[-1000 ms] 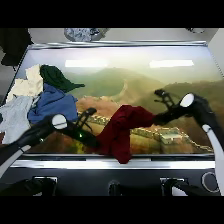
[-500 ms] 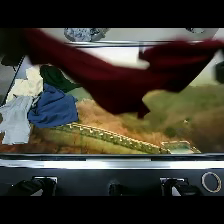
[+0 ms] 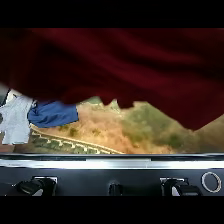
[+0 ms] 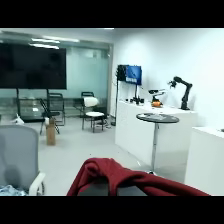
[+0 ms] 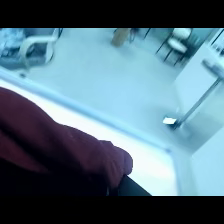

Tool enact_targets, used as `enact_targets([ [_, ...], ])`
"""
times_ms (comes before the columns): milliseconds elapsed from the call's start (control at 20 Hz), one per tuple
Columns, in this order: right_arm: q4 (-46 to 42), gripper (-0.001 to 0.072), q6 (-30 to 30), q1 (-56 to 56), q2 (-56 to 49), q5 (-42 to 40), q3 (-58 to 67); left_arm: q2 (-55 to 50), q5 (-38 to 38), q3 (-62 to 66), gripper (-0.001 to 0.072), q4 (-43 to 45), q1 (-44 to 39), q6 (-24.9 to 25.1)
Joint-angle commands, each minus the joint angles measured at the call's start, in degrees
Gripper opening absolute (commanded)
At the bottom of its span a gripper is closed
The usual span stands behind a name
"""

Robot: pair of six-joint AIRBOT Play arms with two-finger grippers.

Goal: Fold the shirts.

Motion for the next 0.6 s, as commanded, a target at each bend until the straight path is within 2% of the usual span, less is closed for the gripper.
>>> enact_targets([
  [0,1.2,0.0037,4.2,0.0,-3.8,22.3,0.1,-2.1,-3.4,-3.4,0.0027,6.4,0.1,-0.4],
  [50,1.5,0.0037,4.2,0.0,-6.6,31.1,-0.8,-3.8,-4.9,-6.2,0.0027,7.9,0.1,-0.4],
  [100,2.3,0.0037,4.2,0.0,-8.4,34.2,-3.3,-5.6,-5.2,-9.1,0.0028,8.5,0.1,-0.4],
  [200,8.4,0.0037,5.9,0.0,-8.5,33.3,-12.5,-10.1,-3.9,-14.7,0.0027,8.4,0.1,0.9],
  [300,10.5,0.0037,7.1,0.0,-8.5,32.9,-22.9,-15.4,-0.4,-18.7,0.0027,8.4,0.2,1.7],
  [400,7.4,0.0037,6.5,0.0,-8.7,25.9,-32.7,-21.5,4.2,-20.3,0.0027,8.4,0.2,1.7],
  [550,3.4,0.0038,10.0,0.0,-14.4,6.0,-41.2,-31.2,7.8,-20.3,0.0027,8.2,0.1,1.7],
])
